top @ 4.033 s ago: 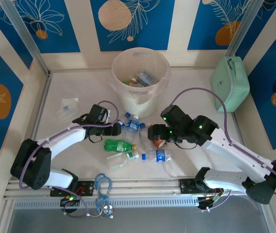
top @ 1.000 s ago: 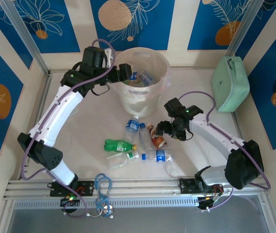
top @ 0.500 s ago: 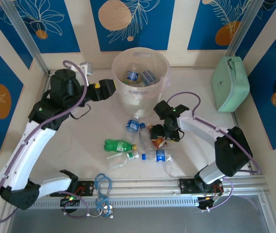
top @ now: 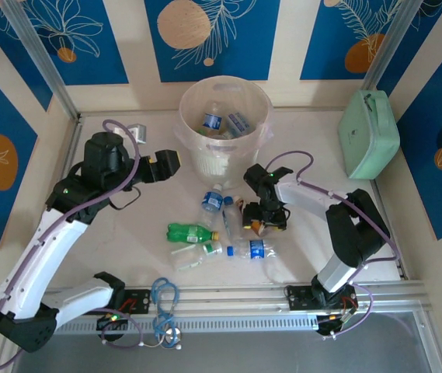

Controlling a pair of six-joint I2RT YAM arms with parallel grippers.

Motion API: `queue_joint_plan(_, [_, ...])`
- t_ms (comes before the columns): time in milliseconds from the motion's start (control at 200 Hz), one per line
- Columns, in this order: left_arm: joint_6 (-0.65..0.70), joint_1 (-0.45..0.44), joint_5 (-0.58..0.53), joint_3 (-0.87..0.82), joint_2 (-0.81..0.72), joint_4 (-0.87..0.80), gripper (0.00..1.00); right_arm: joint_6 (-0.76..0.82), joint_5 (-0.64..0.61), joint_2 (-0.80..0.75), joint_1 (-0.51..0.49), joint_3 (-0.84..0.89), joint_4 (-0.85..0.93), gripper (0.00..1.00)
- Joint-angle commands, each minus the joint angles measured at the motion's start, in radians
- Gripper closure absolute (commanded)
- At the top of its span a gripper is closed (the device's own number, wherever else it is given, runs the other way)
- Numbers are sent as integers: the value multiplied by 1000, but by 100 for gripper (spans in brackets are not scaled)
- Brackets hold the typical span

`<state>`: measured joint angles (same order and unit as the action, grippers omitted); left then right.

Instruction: Put the plastic bottles in the bin

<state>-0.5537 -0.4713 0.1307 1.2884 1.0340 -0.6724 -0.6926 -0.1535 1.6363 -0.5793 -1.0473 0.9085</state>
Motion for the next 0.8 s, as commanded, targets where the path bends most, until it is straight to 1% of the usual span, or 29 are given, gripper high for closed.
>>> queue_joint_plan(0, [-18, 10, 21, -20, -16, 20, 6, -32, 0, -15, 32, 14, 6, 18])
queue_joint_plan(110, [-18, 11, 18, -43, -21, 23, 6, -35, 17, -23, 60, 34, -1, 20])
queue_joint_plan(235, [-20, 13, 21, -63, -23, 29, 7, -19, 17, -17, 64, 36, -16, 20])
queue_joint_plan(420, [-27, 14, 27, -72, -22, 37, 7, 17, -14, -3, 67, 4, -20, 7])
queue_joint_plan(595, [-33, 16, 30, -84, -22, 41, 8, 47, -16, -31, 67, -4, -52, 2])
queue_joint_plan(795, [-45, 16, 41, -87, -14, 52, 9, 119, -84, 20, 68, -47, -46, 1])
